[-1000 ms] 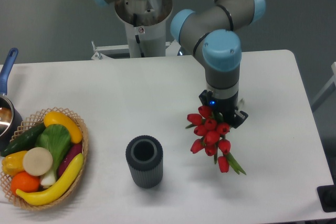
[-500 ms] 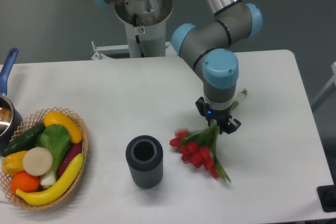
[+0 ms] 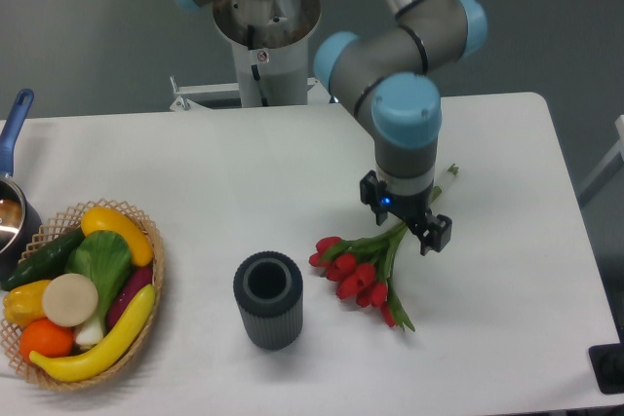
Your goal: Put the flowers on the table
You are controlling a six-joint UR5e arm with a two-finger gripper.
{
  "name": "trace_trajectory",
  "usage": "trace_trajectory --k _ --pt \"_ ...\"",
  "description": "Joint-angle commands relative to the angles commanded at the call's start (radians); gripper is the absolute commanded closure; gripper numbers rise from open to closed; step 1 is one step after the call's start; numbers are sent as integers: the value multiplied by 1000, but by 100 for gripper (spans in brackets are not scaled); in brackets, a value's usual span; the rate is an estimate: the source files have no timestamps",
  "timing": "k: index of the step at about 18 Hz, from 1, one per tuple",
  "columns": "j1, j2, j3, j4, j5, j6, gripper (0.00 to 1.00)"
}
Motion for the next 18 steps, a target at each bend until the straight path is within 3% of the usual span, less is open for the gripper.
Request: trace_trajectory --k 2,5,11,14,18 --pt "20 48 23 -38 0 0 0" --pt "89 98 69 -170 -44 26 0" --pt "244 173 91 -353 -120 397 0" --pt "293 186 89 -396 -120 511 0" --pt "321 187 86 -399 -126 563 0"
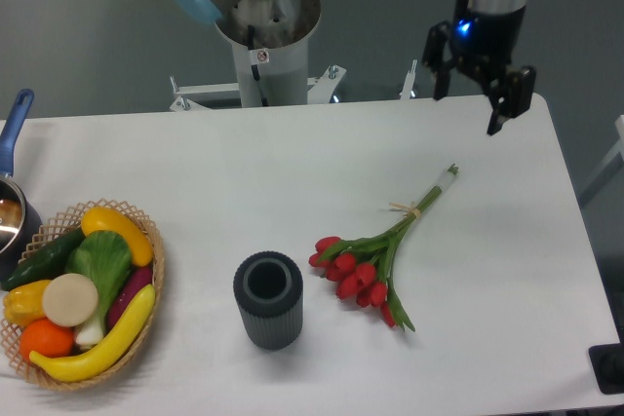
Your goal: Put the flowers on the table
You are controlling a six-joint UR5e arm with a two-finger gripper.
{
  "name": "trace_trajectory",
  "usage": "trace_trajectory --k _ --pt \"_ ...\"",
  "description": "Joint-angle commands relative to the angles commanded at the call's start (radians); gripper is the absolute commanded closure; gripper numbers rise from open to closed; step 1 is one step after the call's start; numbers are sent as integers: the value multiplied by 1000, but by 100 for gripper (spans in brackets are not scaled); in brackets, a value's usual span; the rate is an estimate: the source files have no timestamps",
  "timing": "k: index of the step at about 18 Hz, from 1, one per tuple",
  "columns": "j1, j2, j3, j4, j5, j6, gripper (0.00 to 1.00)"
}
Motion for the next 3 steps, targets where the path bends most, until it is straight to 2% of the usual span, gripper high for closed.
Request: trace_trajectory --k 3 --pt "2 -2 0 3 -6 -2 0"
